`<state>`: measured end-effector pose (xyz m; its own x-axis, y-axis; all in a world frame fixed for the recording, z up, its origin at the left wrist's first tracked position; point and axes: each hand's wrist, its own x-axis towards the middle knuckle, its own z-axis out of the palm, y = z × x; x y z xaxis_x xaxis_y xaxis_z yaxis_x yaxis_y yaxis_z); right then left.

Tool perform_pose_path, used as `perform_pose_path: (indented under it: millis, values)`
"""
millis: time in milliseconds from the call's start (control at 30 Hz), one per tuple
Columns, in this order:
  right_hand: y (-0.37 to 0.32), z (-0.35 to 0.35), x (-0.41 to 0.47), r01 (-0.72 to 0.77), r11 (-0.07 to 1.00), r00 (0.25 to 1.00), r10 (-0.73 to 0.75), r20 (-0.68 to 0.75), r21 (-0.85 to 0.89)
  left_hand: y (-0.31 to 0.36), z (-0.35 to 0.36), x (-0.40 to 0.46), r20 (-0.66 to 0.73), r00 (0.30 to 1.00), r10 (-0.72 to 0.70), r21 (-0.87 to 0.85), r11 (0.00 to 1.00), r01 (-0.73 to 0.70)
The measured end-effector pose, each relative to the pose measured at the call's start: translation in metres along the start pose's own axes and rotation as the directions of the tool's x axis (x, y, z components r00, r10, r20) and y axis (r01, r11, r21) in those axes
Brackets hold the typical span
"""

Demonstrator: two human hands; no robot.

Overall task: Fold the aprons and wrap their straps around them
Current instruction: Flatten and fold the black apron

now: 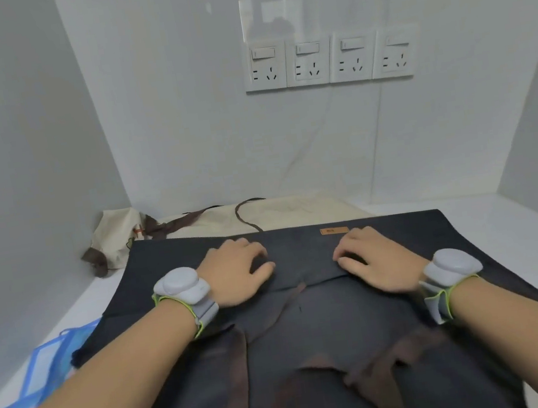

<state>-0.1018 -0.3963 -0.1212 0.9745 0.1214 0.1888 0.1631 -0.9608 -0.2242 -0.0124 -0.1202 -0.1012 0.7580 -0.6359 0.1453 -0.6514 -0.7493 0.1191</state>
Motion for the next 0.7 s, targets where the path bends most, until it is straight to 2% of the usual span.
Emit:
perform_pose_path:
  millis: [100,200,367,533,600,700]
  values:
    - [-0.032,-0.004,-0.048,0.098,0.995,0.995,-0.098,-0.003,0.036,0.043,0.002,-0.046,-0.041,0.990,0.133,-0.092,0.986,-0.136]
    - [-0.056,-0.006,-0.092,0.113,0.993,0.993,-0.114,0.033,0.037,0.089,0.010,-0.079,-0.041,0.979,0.199,-0.137,0.970,-0.203]
    - [-0.068,-0.014,-0.135,0.039,0.996,0.996,-0.032,0.089,-0.078,0.128,0.027,-0.100,0.125,0.976,0.177,-0.076,0.983,-0.169]
    - [-0.056,-0.024,-0.171,-0.118,0.993,0.985,0.119,0.122,-0.014,0.137,0.031,-0.103,0.183,0.976,0.117,-0.081,0.991,-0.104]
    - [-0.049,-0.026,-0.188,-0.124,0.992,0.988,0.125,0.094,-0.010,0.141,0.033,-0.106,0.200,0.974,0.106,-0.040,0.994,-0.100]
    - [-0.049,-0.025,-0.213,-0.052,0.996,0.997,0.057,0.059,-0.075,0.145,0.033,-0.116,0.186,0.974,0.129,-0.002,0.991,-0.131]
